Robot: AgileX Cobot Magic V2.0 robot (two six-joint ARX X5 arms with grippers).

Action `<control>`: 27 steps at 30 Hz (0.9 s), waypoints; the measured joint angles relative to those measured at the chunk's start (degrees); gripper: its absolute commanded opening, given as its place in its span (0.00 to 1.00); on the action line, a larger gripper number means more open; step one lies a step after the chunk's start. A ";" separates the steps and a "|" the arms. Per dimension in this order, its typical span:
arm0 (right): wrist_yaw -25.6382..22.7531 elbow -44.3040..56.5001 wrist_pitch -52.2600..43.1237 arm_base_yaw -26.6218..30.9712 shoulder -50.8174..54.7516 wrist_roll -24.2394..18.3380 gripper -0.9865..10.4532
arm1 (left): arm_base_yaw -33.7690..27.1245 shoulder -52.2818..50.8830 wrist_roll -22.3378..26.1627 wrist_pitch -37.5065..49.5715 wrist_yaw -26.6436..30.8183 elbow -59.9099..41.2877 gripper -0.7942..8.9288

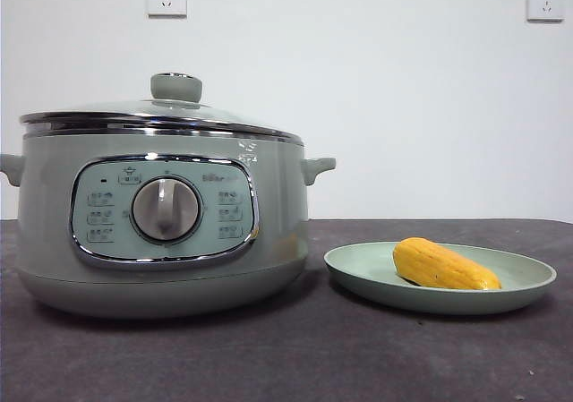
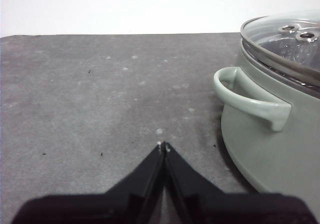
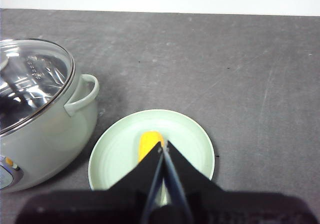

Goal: Take the corn out from the steamer,put the corn on the plate,close the lid

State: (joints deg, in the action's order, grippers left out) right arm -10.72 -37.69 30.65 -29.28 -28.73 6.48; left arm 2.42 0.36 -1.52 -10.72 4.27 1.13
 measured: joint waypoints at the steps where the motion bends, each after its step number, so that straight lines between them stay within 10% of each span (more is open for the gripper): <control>1: 0.00 0.00 0.00 0.00 0.00 0.00 0.09 | 0.00 0.00 0.02 0.02 0.00 0.00 0.08; 10: 0.35 0.48 0.31 0.94 2.01 -4.33 0.09 | -0.02 0.00 0.02 0.02 0.02 0.00 0.08; 19: 14.29 14.93 -16.57 15.69 11.34 -9.79 0.09 | -0.02 0.00 0.02 0.02 0.02 0.00 0.08; 27: 15.23 29.38 -22.73 21.42 20.76 -9.94 0.09 | 0.00 0.00 0.00 0.00 0.02 0.00 0.08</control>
State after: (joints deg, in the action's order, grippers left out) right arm 4.51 -8.32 7.92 -7.86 -7.97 -3.46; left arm 2.42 0.36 -1.52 -10.72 4.29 1.13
